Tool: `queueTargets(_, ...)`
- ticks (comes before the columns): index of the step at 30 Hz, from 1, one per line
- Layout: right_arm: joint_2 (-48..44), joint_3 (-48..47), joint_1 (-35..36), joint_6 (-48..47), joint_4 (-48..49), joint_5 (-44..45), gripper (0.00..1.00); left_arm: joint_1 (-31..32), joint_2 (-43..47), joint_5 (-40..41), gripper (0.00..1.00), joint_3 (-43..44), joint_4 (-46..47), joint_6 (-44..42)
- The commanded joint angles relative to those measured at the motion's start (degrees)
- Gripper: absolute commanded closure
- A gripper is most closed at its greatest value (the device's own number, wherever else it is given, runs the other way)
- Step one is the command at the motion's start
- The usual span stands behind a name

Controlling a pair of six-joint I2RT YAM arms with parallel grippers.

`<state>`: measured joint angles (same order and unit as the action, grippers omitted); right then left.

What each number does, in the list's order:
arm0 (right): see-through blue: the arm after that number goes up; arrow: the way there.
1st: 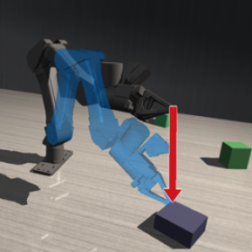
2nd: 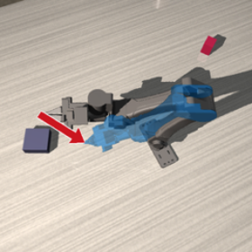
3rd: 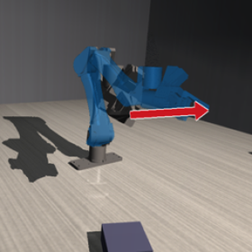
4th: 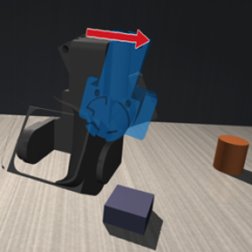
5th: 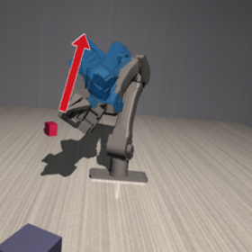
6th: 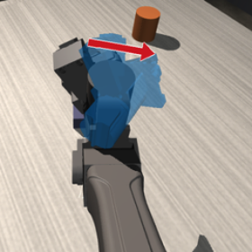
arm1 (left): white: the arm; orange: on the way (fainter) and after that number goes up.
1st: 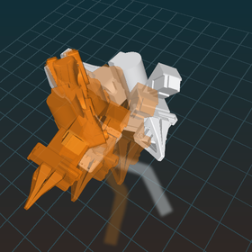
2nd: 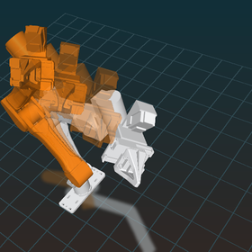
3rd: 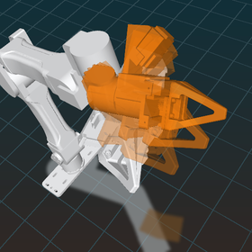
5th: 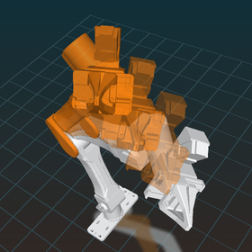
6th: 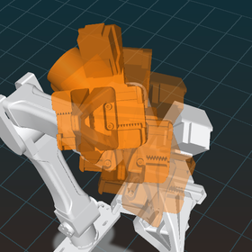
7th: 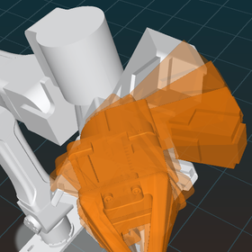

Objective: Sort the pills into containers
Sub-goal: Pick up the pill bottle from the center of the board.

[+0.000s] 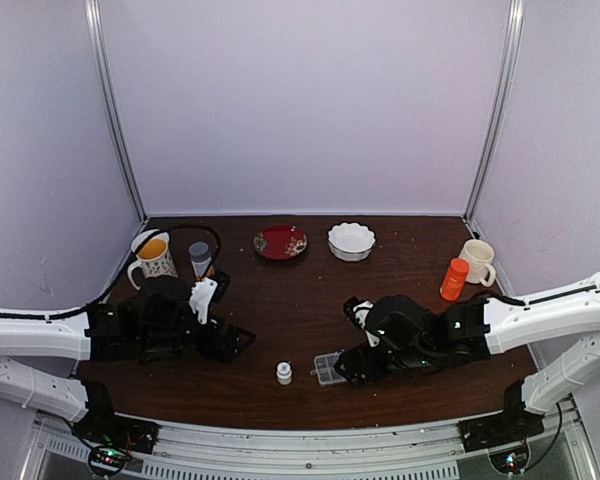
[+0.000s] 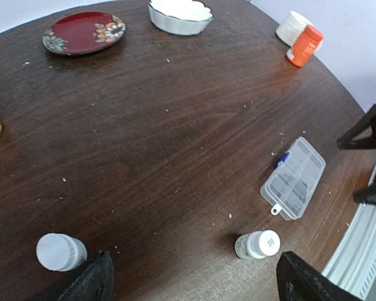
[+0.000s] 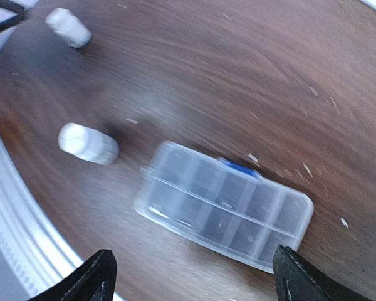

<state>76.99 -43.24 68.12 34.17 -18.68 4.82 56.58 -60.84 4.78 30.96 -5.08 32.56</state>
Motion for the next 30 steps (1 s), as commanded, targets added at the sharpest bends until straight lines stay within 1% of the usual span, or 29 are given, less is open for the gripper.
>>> queueTargets(1, 3.8, -9.0, 3.7, -3.9, -1.7, 0.1, 0.11, -0.9, 3.3, 9.2, 0.06, -0.6, 0.6, 2.7)
queueTargets(4, 9.3, -14.7, 5.4, -4.9, -3.5, 0.2, 0.12, -4.0, 3.5, 8.8, 0.06, -0.5, 0.1, 2.9)
queueTargets(6, 13.3, -18.4, 6.5, -5.7, -4.9, 0.1, 0.14, -5.7, 3.0, 10.0, 0.06, 0.5, -2.6, 2.8)
queueTargets(8, 17.1, -22.1, 7.4, -6.4, -6.5, 1.0, 0.16, -6.1, 2.9, 12.8, 0.05, 2.0, -5.3, 2.2)
queueTargets(12, 22.3, -27.3, 8.1, -7.1, -7.2, 1.6, 0.19, -6.3, 4.0, 16.4, 0.03, 2.5, -7.0, 0.9)
queueTargets(15, 25.4, -30.4, 8.0, -7.7, -8.1, 2.0, 0.20, -7.0, 4.9, 17.0, 0.03, 2.6, -8.1, 1.0)
queueTargets(20, 29.9, -34.2, 8.0, -8.6, -9.9, 2.6, 0.24, -7.2, 6.5, 17.2, 0.02, 2.9, -9.2, 0.7)
queueTargets(25, 32.2, -35.7, 8.0, -8.9, -10.4, 2.5, 0.36, -7.4, 6.8, 17.4, 0.02, 3.3, -9.9, 0.8)
queueTargets(30, 33.8, -36.6, 8.1, -7.2, -12.1, 5.8, 0.39, -7.4, 6.0, 18.3, 0.02, 4.7, -11.1, 0.5)
